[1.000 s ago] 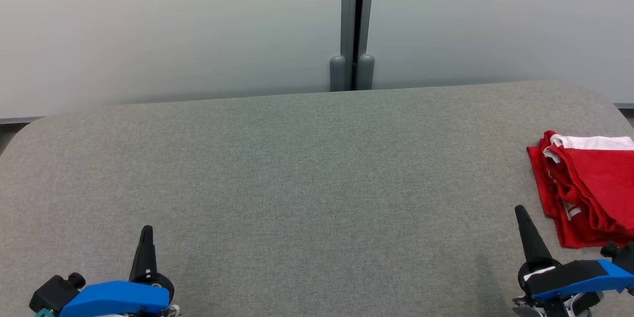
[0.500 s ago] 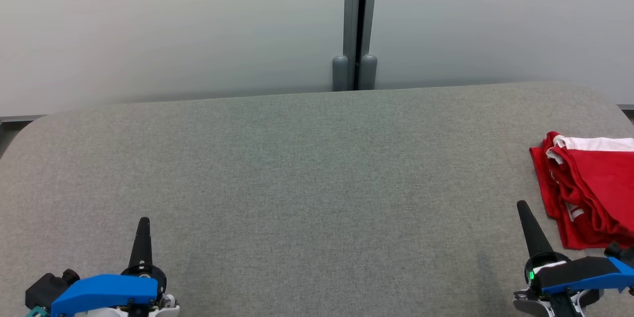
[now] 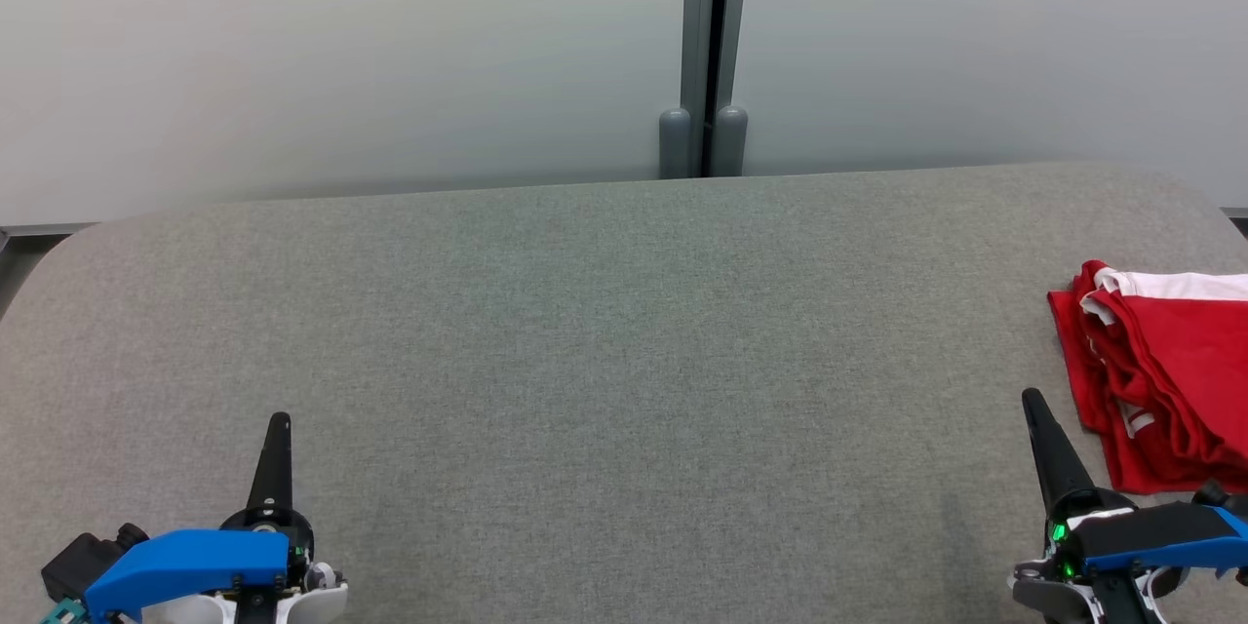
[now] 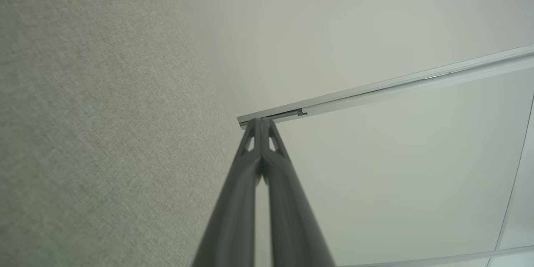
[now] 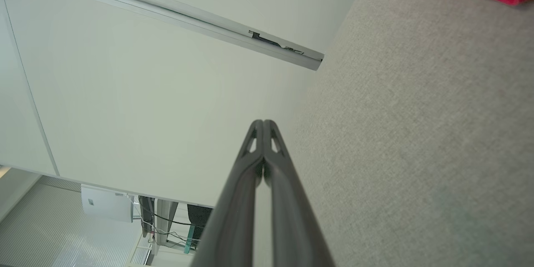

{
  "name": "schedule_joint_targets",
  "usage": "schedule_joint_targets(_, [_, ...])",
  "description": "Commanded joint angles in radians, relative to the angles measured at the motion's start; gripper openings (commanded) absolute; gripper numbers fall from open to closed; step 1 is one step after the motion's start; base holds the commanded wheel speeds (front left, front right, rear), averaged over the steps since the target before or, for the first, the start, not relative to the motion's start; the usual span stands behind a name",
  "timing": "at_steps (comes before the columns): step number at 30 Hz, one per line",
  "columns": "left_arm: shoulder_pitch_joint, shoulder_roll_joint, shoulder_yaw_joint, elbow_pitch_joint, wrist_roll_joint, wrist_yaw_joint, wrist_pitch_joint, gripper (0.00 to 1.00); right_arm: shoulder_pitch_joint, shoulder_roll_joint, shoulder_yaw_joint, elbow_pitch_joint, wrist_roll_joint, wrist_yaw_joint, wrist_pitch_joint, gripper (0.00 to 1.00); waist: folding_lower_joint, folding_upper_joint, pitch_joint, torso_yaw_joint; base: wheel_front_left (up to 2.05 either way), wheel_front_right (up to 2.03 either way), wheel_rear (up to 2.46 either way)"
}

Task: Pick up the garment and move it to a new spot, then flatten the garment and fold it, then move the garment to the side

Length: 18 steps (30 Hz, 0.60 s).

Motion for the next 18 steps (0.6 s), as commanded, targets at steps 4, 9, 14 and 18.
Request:
schedule_joint_targets(4, [-0.025, 0.001, 0.009, -0.013, -0.039, -0.007, 0.012, 0.00, -0.023, 0.003, -0.005, -0.006, 0.045, 0.001, 0.009, 0.00, 0.0000, 0.0000, 0.000, 0.002, 0.00, 0.00, 0.00])
schedule_joint_targets(9, [-0.030, -0.001, 0.015, -0.017, -0.076, -0.008, 0.023, 0.00, -0.027, 0.005, -0.007, -0.006, 0.087, 0.001, 0.016, 0.00, -0.0001, 0.0000, 0.000, 0.004, 0.00, 0.00, 0.00])
schedule_joint_targets(14, [-0.032, -0.003, 0.022, -0.020, -0.112, -0.008, 0.034, 0.00, -0.026, 0.006, -0.009, -0.005, 0.127, 0.001, 0.020, 0.00, -0.0001, 0.0000, 0.001, 0.006, 0.00, 0.00, 0.00])
schedule_joint_targets(18, [-0.036, -0.004, 0.027, -0.022, -0.141, -0.009, 0.042, 0.00, -0.029, 0.007, -0.011, -0.005, 0.158, 0.001, 0.025, 0.00, -0.0001, 0.0000, 0.001, 0.008, 0.00, 0.00, 0.00])
